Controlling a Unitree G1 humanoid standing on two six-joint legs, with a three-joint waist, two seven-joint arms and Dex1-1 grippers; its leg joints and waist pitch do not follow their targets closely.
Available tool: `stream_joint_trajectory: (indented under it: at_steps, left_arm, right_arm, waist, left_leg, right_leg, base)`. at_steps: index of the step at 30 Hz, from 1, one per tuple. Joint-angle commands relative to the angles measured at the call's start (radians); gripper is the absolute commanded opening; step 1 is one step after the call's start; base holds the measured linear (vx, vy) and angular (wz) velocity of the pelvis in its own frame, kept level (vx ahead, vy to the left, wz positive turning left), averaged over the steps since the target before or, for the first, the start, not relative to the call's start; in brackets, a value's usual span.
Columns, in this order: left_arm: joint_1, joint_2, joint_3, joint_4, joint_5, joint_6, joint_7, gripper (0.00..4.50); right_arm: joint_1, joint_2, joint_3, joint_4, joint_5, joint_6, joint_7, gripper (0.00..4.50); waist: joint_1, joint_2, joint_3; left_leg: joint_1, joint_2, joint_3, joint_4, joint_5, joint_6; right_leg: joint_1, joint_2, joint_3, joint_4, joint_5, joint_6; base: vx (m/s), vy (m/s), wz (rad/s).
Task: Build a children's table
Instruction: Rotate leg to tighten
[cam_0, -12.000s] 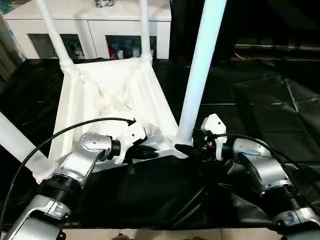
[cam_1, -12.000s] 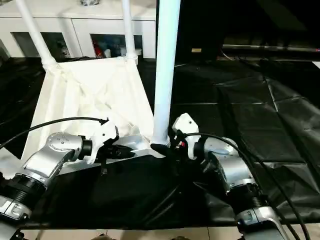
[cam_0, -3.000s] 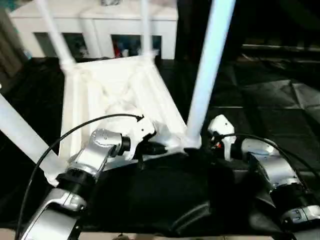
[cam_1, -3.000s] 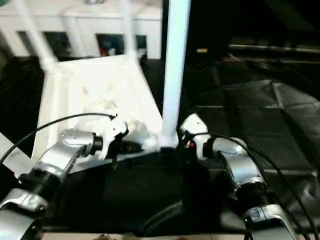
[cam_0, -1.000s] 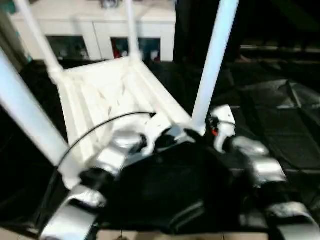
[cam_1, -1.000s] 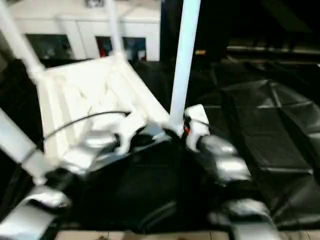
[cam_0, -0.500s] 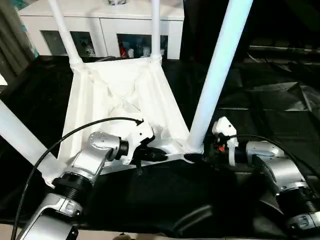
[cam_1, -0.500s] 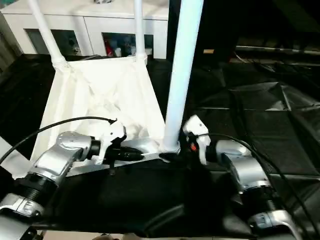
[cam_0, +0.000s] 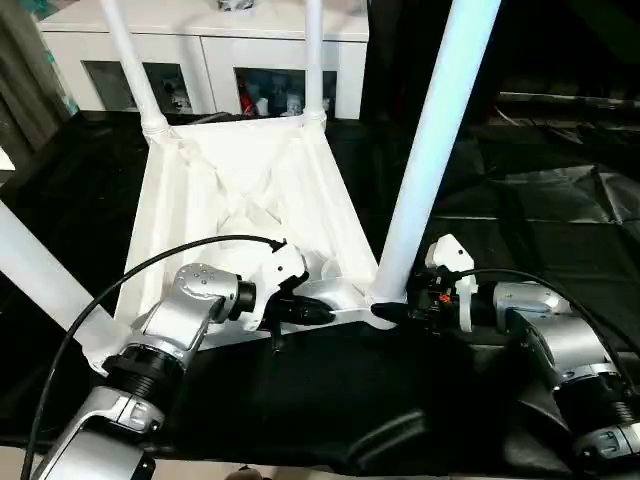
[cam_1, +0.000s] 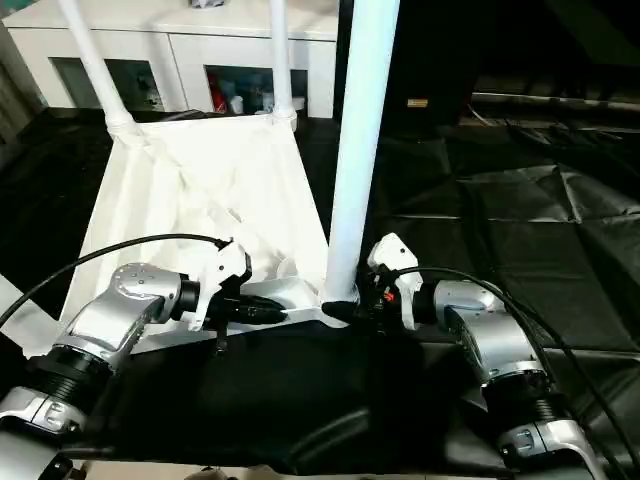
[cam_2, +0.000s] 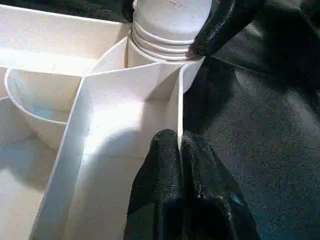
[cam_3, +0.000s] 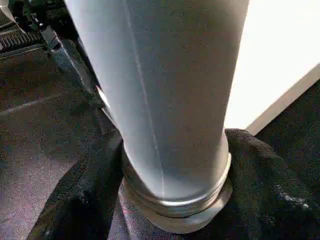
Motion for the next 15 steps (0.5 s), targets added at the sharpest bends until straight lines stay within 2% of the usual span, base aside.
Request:
stream_joint_trajectory:
  at_steps: [1, 5, 8, 10, 11, 12, 13, 14, 15]
  left_arm:
    - [-0.005, -0.013, 0.021, -0.045, -0.051, -0.010, -0.005, 0.00]
    - [-0.007, -0.020, 0.021, -0.030, -0.033, -0.016, 0.029, 0.00]
    - [-0.024, -0.055, 0.034, 0.012, -0.006, -0.010, 0.127, 0.00]
    - [-0.039, -0.092, 0.043, 0.044, 0.013, -0.009, 0.212, 0.00]
    - [-0.045, -0.108, 0.047, 0.058, 0.023, -0.009, 0.251, 0.00]
    - [-0.065, -0.165, 0.053, 0.101, 0.052, -0.002, 0.375, 0.00]
    - [-0.065, -0.165, 0.053, 0.101, 0.052, -0.002, 0.375, 0.00]
    - [-0.072, -0.187, 0.051, 0.114, 0.063, 0.000, 0.417, 0.00]
    - [-0.076, -0.211, 0.046, 0.124, 0.071, 0.003, 0.453, 0.00]
  right_arm:
    - [0.014, 0.008, 0.023, -0.014, 0.000, -0.005, 0.022, 2.79]
    - [0.027, 0.030, 0.015, 0.008, -0.006, -0.002, -0.019, 2.74]
    - [0.014, 0.087, -0.027, 0.086, -0.025, -0.005, -0.165, 2.72]
    - [0.000, 0.139, -0.064, 0.139, -0.032, 0.002, -0.294, 2.72]
    - [-0.006, 0.159, -0.078, 0.155, -0.034, 0.002, -0.344, 2.72]
    - [-0.041, 0.231, -0.136, 0.228, -0.039, 0.003, -0.545, 2.72]
    - [-0.041, 0.231, -0.136, 0.228, -0.039, 0.003, -0.545, 2.72]
    - [-0.057, 0.258, -0.155, 0.252, -0.042, 0.007, -0.622, 2.72]
    - [-0.074, 0.284, -0.172, 0.276, -0.047, 0.010, -0.697, 2.72]
  waist:
    - [0.000, -0.013, -0.066]
    - [-0.001, -0.012, -0.066]
    - [-0.007, -0.011, -0.062]
    - [-0.012, -0.014, -0.056]
    - [-0.015, -0.012, -0.055]
    - [-0.024, -0.012, -0.052]
    - [-0.028, -0.011, -0.050]
    - [-0.031, -0.013, -0.052]
    - [-0.035, -0.012, -0.051]
  left_leg:
    - [0.006, 0.036, -0.005, -0.060, -0.091, 0.089]
    - [0.006, 0.036, -0.005, -0.059, -0.091, 0.092]
    - [0.009, 0.036, -0.005, -0.063, -0.126, 0.072]
    - [0.008, 0.033, -0.007, -0.068, -0.166, 0.048]
    - [0.010, 0.033, -0.007, -0.070, -0.181, 0.041]
    - [0.015, 0.032, -0.009, -0.072, -0.205, 0.014]
    - [0.016, 0.030, -0.009, -0.073, -0.217, 0.005]
    - [0.018, 0.028, -0.012, -0.074, -0.226, -0.005]
    - [0.013, 0.028, -0.014, -0.076, -0.228, -0.003]
  right_leg:
    - [0.062, -0.062, 0.044, -0.059, -0.077, -0.253]
    - [0.062, -0.062, 0.044, -0.058, -0.067, -0.258]
    - [0.057, -0.064, 0.044, -0.067, -0.129, -0.252]
    - [0.061, -0.065, 0.042, -0.077, -0.227, -0.225]
    - [0.057, -0.066, 0.042, -0.082, -0.265, -0.215]
    - [0.053, -0.066, 0.043, -0.092, -0.341, -0.189]
    - [0.051, -0.065, 0.042, -0.093, -0.367, -0.182]
    - [0.054, -0.068, 0.042, -0.097, -0.398, -0.165]
    - [0.056, -0.066, 0.041, -0.099, -0.407, -0.152]
  base:
    - [0.000, 0.000, 0.00]
    - [0.000, 0.000, 0.00]
    - [0.000, 0.000, 0.00]
    - [0.000, 0.000, 0.00]
    - [0.000, 0.000, 0.00]
    - [0.000, 0.000, 0.00]
    - [0.000, 0.000, 0.00]
    - [0.000, 0.000, 0.00]
    - [0.000, 0.000, 0.00]
